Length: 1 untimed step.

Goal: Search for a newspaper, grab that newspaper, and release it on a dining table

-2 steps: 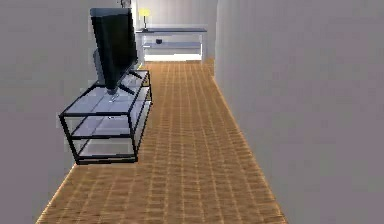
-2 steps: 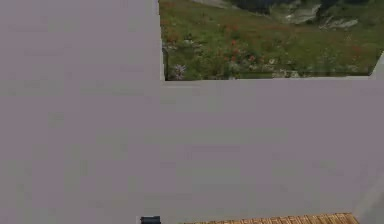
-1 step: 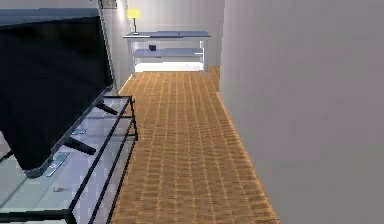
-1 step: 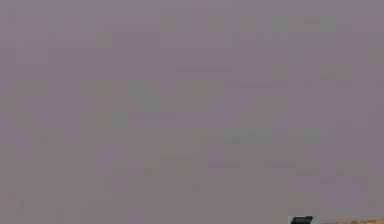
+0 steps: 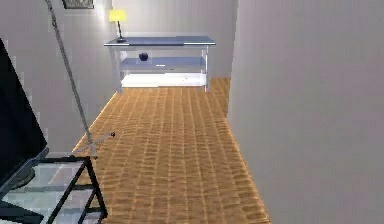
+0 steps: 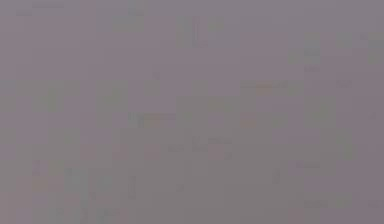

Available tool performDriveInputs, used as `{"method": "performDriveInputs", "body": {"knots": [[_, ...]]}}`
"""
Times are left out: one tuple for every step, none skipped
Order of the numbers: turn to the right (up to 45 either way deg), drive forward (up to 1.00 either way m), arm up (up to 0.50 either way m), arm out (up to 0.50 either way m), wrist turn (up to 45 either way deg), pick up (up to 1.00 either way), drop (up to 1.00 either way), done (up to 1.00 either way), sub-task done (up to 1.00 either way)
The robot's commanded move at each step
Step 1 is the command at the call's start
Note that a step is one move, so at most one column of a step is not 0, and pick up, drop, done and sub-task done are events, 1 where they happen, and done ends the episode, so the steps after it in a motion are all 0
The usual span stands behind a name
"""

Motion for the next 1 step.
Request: {"method": "performDriveInputs", "body": {"knots": [[3.0,0.0,0.0,0.0,0.0,0.0,0.0,0.0,0.0]]}}
